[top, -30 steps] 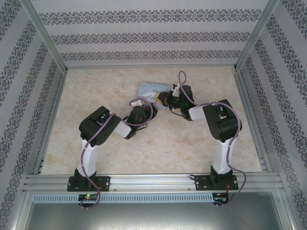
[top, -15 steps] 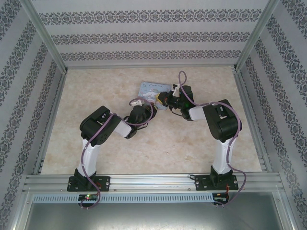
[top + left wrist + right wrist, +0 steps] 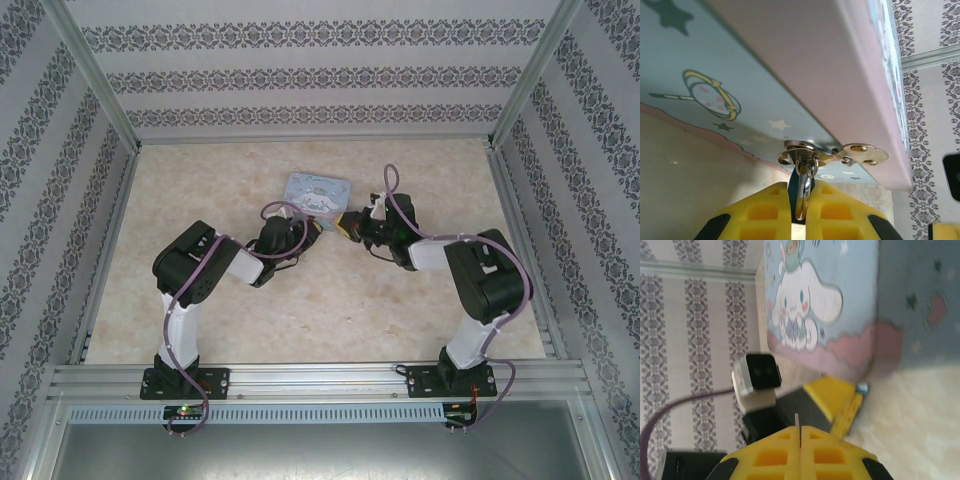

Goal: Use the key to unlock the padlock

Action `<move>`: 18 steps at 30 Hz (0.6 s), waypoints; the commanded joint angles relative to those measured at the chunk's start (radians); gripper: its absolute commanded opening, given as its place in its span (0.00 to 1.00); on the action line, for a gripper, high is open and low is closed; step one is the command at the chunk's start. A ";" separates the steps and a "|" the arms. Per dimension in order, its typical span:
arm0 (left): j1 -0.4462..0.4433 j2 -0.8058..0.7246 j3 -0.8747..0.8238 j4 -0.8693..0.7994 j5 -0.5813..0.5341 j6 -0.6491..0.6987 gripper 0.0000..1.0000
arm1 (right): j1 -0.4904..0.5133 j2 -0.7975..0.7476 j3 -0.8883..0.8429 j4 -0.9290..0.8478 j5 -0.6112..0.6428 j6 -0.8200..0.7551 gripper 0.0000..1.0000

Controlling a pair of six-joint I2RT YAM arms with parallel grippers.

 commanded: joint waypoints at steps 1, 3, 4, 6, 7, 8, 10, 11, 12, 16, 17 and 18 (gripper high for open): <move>0.015 -0.022 -0.032 -0.140 0.087 -0.023 0.00 | -0.008 -0.082 -0.093 0.000 -0.023 -0.072 0.00; 0.019 -0.033 -0.037 -0.152 0.117 -0.029 0.00 | -0.007 -0.111 -0.150 0.015 -0.032 -0.090 0.00; 0.021 -0.038 -0.044 -0.146 0.134 -0.035 0.00 | -0.007 -0.123 -0.180 0.028 -0.041 -0.097 0.00; 0.023 -0.047 -0.051 -0.142 0.164 -0.044 0.00 | -0.005 -0.140 -0.234 0.055 -0.055 -0.107 0.00; 0.025 -0.051 -0.052 -0.145 0.182 -0.047 0.00 | -0.004 -0.151 -0.255 0.064 -0.064 -0.113 0.00; 0.027 -0.055 -0.053 -0.148 0.195 -0.050 0.00 | -0.001 -0.163 -0.274 0.071 -0.074 -0.120 0.00; 0.028 -0.061 -0.044 -0.175 0.223 -0.055 0.00 | 0.001 -0.191 -0.304 0.070 -0.079 -0.134 0.00; 0.030 -0.064 -0.038 -0.195 0.241 -0.056 0.00 | 0.002 -0.209 -0.318 0.066 -0.078 -0.140 0.00; 0.030 -0.068 -0.032 -0.206 0.252 -0.057 0.00 | 0.001 -0.224 -0.328 0.061 -0.076 -0.142 0.00; 0.030 -0.080 -0.019 -0.228 0.283 -0.086 0.00 | 0.014 -0.262 -0.360 0.066 -0.067 -0.131 0.00; 0.031 -0.084 -0.018 -0.229 0.289 -0.099 0.00 | 0.018 -0.265 -0.361 0.073 -0.062 -0.123 0.00; 0.031 -0.089 -0.020 -0.226 0.291 -0.110 0.00 | 0.026 -0.266 -0.361 0.073 -0.058 -0.118 0.00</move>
